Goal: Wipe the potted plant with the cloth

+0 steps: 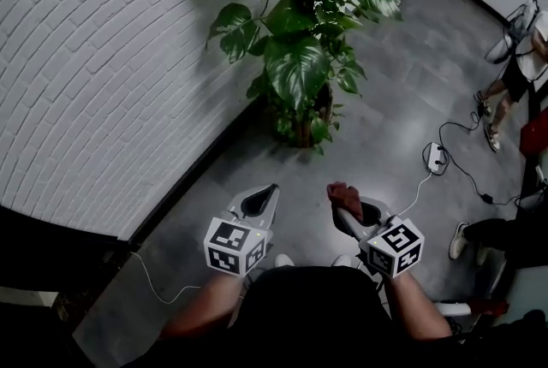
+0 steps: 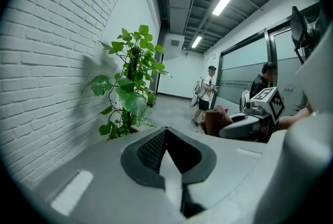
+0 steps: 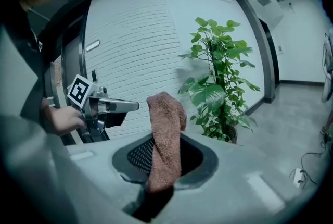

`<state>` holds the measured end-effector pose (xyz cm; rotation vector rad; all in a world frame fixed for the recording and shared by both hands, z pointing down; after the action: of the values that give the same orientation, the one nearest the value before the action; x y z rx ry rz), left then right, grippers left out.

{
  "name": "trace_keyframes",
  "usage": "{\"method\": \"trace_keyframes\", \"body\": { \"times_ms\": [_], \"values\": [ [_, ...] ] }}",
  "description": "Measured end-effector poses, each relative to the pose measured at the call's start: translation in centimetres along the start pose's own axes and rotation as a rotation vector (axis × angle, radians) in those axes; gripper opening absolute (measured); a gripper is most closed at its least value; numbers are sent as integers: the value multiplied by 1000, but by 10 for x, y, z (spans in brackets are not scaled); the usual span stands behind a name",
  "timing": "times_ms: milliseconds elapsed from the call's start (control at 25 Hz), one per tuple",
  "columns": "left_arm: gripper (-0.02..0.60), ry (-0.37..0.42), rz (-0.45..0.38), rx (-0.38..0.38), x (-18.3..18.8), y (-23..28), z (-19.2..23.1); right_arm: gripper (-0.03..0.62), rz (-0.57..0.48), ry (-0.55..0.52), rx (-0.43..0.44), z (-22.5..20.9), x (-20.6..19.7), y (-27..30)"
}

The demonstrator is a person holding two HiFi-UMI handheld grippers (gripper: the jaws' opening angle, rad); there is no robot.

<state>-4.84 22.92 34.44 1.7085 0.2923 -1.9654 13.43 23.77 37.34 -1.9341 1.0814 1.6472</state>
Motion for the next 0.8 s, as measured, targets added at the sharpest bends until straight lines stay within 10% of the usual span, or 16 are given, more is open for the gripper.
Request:
{"method": "trace_keyframes", "body": {
  "times_ms": [800],
  "values": [
    [17, 21, 9, -16, 4, 9, 7, 58, 4, -18, -19, -12, 7, 5]
  ]
}}
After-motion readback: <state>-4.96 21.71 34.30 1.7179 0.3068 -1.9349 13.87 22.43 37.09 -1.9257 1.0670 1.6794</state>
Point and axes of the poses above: the fingertips, and each gripper's own axes: y forward along the fingers, z to its left, x out of its top, the point moved 4 cm from there along -y, backward along the fingers, and after that the axes turned 11 degrees about -z, right-handed, at the moved point
